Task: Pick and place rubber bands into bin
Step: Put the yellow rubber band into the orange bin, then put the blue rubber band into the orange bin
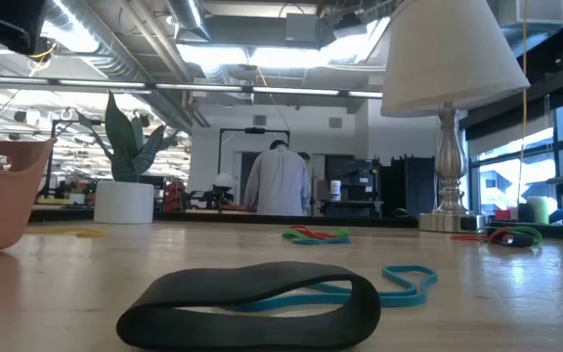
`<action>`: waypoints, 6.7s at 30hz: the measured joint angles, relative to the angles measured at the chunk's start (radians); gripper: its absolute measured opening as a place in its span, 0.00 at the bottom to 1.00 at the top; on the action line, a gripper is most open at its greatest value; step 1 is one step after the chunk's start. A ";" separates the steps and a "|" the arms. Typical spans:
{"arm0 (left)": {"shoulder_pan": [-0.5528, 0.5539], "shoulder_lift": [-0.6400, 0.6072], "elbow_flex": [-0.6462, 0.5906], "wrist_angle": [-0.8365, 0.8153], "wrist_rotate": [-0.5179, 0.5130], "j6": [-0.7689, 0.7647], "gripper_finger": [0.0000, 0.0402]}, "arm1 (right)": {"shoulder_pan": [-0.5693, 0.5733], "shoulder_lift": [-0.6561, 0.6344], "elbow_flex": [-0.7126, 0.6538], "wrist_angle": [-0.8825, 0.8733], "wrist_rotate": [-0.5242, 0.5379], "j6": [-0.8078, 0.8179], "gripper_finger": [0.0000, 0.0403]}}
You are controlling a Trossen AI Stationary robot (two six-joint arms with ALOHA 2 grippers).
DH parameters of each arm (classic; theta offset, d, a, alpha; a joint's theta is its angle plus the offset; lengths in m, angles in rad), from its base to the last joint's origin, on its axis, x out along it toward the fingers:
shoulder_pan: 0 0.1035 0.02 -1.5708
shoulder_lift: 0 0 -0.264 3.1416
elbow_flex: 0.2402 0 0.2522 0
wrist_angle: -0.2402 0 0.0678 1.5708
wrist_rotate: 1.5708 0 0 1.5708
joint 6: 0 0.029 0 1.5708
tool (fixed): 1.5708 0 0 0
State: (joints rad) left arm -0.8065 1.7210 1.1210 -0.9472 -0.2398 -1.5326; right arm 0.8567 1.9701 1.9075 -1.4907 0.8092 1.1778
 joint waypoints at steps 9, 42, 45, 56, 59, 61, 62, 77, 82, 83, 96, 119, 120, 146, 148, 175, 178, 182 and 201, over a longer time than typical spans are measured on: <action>0.019 -0.090 0.021 -0.016 0.006 0.006 0.38 | 0.013 0.000 0.000 -0.009 0.000 0.026 0.34; 0.185 -0.251 0.023 0.001 -0.110 0.246 0.33 | 0.012 -0.706 -0.980 0.602 -0.187 0.374 0.01; 0.239 -0.251 0.023 0.011 -0.114 0.349 0.31 | -0.045 -0.775 -1.089 0.666 -0.197 0.411 0.02; 0.491 -0.251 0.023 0.120 -0.060 0.908 0.23 | -0.233 -0.806 -1.177 0.715 -0.273 0.370 0.05; 0.573 -0.251 0.023 0.167 -0.053 1.073 0.15 | -0.282 -0.806 -1.177 0.717 -0.279 0.354 0.02; 0.629 -0.251 0.023 0.201 -0.038 1.187 0.09 | -0.311 -0.806 -1.177 0.717 -0.286 0.353 0.01; 0.658 -0.251 0.023 0.217 -0.021 1.240 0.05 | -0.325 -0.806 -1.177 0.717 -0.291 0.353 0.01; 1.065 -0.251 0.023 0.481 0.363 1.736 0.00 | -0.526 -0.704 -1.137 0.623 -0.528 0.407 0.01; 1.129 -0.251 0.023 0.522 0.450 1.795 0.01 | -0.563 -0.672 -1.137 0.626 -0.568 0.415 0.01; 1.136 -0.251 0.023 0.524 0.459 1.809 0.01 | -0.567 -0.669 -1.137 0.631 -0.568 0.415 0.01; 1.111 -0.251 0.023 0.570 0.328 1.916 0.01 | -0.555 -0.669 -1.136 0.635 -0.615 0.382 0.01; 0.863 0.300 0.597 0.153 0.181 1.643 0.03 | -0.359 -0.993 -1.327 0.754 -0.563 0.270 0.00; 0.867 0.325 0.616 0.153 0.188 1.621 0.05 | -0.359 -0.994 -1.328 0.756 -0.559 0.251 0.00; 0.894 0.526 0.654 0.056 0.231 1.388 0.28 | -0.359 -0.991 -1.329 0.777 -0.556 0.047 0.02; 0.889 0.536 0.654 0.056 0.234 1.388 0.26 | -0.359 -0.991 -1.329 0.776 -0.556 0.047 0.02; 0.805 0.364 0.653 0.028 0.132 1.178 0.00 | -0.359 -0.991 -1.329 0.780 -0.556 -0.028 0.02; 0.796 0.321 0.653 0.029 0.098 1.154 0.00 | -0.359 -0.991 -1.329 0.785 -0.556 -0.034 0.02; 0.784 0.267 0.653 0.030 0.047 1.127 0.00 | -0.359 -0.991 -1.329 0.785 -0.556 -0.035 0.02; 0.648 -0.014 0.653 0.025 -0.058 1.056 0.00 | -0.359 -0.991 -1.328 0.787 -0.556 -0.061 0.02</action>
State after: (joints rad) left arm -0.1587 1.7066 1.7741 -0.9221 -0.2980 -0.4761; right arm 0.4979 0.9793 0.5797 -0.7037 0.2535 1.1164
